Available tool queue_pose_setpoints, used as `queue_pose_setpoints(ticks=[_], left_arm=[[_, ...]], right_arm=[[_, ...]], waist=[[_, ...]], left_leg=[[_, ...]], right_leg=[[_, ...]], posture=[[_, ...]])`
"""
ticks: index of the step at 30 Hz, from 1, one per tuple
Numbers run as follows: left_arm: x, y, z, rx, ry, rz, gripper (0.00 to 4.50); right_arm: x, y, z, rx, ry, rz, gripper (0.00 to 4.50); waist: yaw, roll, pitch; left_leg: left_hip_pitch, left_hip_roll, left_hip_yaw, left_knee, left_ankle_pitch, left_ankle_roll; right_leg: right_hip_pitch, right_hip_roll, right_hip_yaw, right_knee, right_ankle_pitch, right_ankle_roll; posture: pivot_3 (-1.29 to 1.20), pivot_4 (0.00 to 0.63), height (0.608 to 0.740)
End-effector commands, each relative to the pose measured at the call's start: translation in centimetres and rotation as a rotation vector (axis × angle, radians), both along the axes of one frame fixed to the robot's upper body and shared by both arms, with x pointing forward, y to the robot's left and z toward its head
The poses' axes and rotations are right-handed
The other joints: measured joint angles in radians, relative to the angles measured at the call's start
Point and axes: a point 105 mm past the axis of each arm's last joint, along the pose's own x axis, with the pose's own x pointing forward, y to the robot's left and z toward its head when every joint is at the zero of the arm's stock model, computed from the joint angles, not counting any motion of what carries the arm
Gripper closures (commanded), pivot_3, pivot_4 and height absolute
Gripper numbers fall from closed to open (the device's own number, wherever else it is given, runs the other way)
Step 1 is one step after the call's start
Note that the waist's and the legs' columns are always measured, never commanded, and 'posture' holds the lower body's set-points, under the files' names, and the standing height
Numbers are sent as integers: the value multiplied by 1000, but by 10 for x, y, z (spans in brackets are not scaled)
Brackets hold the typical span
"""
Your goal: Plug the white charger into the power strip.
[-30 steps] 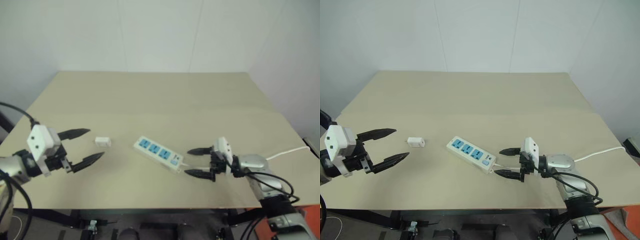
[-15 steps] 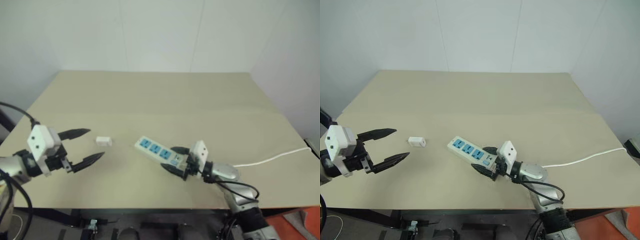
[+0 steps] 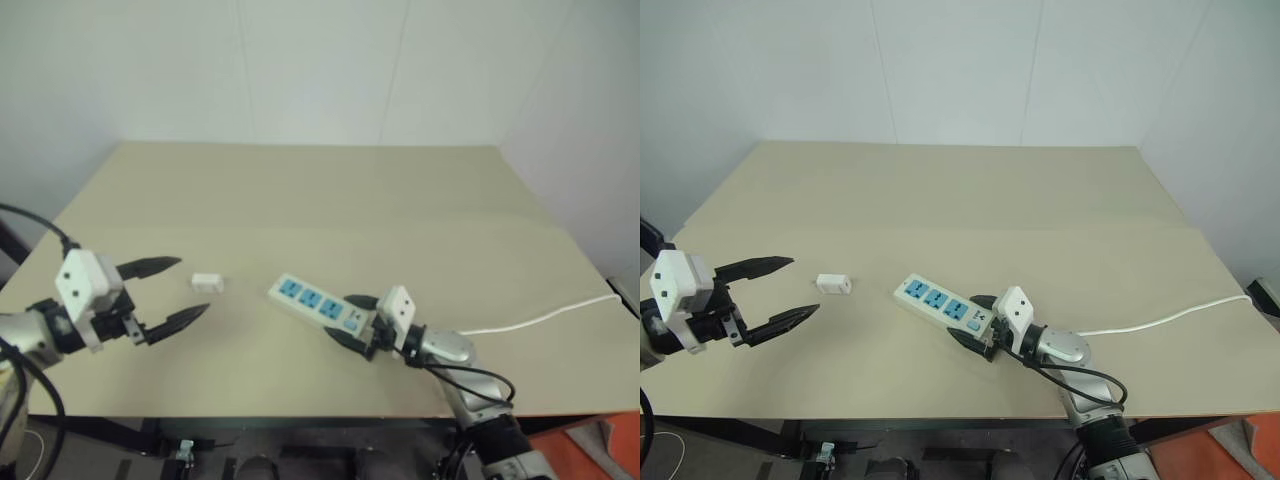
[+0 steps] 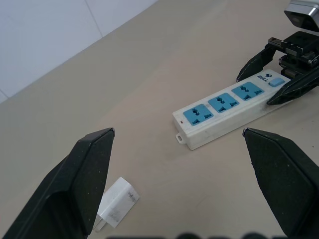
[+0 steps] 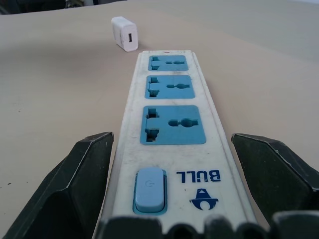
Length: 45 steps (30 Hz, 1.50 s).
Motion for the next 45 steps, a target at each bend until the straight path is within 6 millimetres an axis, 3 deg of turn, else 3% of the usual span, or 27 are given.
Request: queue_pose_setpoints(ticks=[1, 16, 27, 39, 44, 45], left_arm=[[-2, -5, 8, 6, -45, -26, 0], [-1, -6, 7, 10, -38, -32, 0], [1, -7, 7, 9, -43, -38, 0], [-1, -7, 9, 14, -46, -36, 0], [-1, -8, 9, 14, -40, -44, 0], [0, -8, 9, 19, -38, -49, 0]], right_arm=[[-3, -5, -2, -6, 3, -14, 26], [-16, 0, -10, -7, 52, -13, 26], [-5, 20, -29, 2, 98, 46, 26], [-1, 35, -30, -69, 65, 183, 26], [-2, 32, -30, -87, 49, 215, 1082], [-1, 32, -27, -82, 37, 216, 1080]], waist=[[0, 0, 0], [-2, 0, 0], [-28, -3, -2], [-55, -4, -2], [-56, -4, -2], [-56, -4, -2]], left_leg=[[0, 0, 0, 0, 0, 0], [-1, 0, 0, 0, 0, 0], [3, 1, 0, 0, 0, 0], [8, 2, 0, -3, 0, 0], [8, 2, 0, -4, 0, 0], [8, 2, 0, -4, 0, 0]], right_leg=[[0, 0, 0, 0, 0, 0], [-1, 0, 0, 0, 0, 0], [1, 1, 0, 1, 0, 0], [3, 3, 2, 1, 1, -1], [2, 4, 3, 1, 1, -1], [2, 4, 3, 1, 1, -1]], posture=[[0, 150, 740], [0, 150, 740], [0, 150, 740], [0, 150, 740], [0, 150, 740], [0, 150, 740]])
